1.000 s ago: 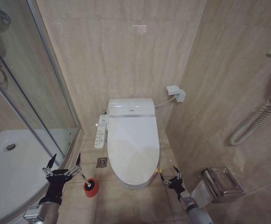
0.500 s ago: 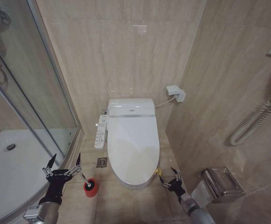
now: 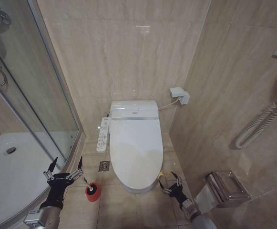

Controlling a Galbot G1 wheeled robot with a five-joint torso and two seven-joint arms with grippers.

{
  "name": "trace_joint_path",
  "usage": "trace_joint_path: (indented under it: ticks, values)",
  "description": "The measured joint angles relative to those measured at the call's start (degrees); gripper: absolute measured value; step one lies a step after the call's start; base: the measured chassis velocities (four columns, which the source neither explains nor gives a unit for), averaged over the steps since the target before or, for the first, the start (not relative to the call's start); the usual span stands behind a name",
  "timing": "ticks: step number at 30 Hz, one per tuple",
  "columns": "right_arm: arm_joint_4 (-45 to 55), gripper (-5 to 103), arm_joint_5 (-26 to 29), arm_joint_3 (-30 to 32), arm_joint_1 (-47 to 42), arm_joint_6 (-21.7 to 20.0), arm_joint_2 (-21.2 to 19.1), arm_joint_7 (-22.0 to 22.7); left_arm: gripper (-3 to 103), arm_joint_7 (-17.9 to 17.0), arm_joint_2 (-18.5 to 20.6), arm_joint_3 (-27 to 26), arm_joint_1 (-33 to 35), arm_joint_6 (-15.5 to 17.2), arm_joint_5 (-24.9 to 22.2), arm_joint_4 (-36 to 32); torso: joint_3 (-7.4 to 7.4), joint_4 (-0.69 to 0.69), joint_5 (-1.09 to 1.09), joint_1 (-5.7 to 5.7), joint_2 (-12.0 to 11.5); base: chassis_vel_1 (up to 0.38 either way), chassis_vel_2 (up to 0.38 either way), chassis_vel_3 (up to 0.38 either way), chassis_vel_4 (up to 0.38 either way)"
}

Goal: Open the toilet lid, clean the toilet bowl with a toilet brush, close the toilet lid, and flush.

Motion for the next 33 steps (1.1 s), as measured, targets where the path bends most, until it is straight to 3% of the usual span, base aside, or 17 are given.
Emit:
trace_joint_path:
  ticks: [12,13,20,21,27,28,33]
  values:
    - [-1.13,91,0.00,0.21,1.42,0.08,0.88,2.40,100,0.00,0.00,0.00,0.00,0.00,0.00,0.00,0.00,0.00,0.00,0.00,0.00,0.000,0.000,0.000,0.000]
    - [-1.12,67,0.00,0.25,1.42,0.07,0.88,2.46,100,0.00,0.00,0.00,0.00,0.00,0.00,0.00,0.00,0.00,0.00,0.00,0.00,0.000,0.000,0.000,0.000]
    - [-1.08,67,-0.01,0.55,1.48,0.09,0.72,2.55,100,0.00,0.00,0.00,0.00,0.00,0.00,0.00,0.00,0.00,0.01,0.00,0.00,0.000,0.000,0.000,0.000]
    - [-1.09,40,-0.01,0.65,1.49,0.14,0.62,2.54,100,0.00,0.00,0.00,0.00,0.00,0.00,0.00,0.00,0.00,0.01,0.00,0.00,0.000,0.000,0.000,0.000]
    - [-0.98,40,0.08,0.80,1.49,0.33,0.36,2.49,100,0.00,0.00,0.00,0.00,0.00,0.00,0.00,0.00,0.00,0.01,0.00,0.00,0.000,0.000,0.000,0.000]
    - [-0.97,13,0.08,0.82,1.49,0.40,0.35,2.47,100,0.00,0.00,0.00,0.00,0.00,0.00,0.00,0.00,0.00,0.01,0.00,0.00,0.000,0.000,0.000,0.000]
    - [-0.93,13,0.70,1.01,1.45,1.21,0.34,2.74,100,0.00,0.00,0.00,0.00,0.00,0.00,0.00,0.00,0.00,0.01,0.00,0.00,0.000,0.000,0.000,0.000]
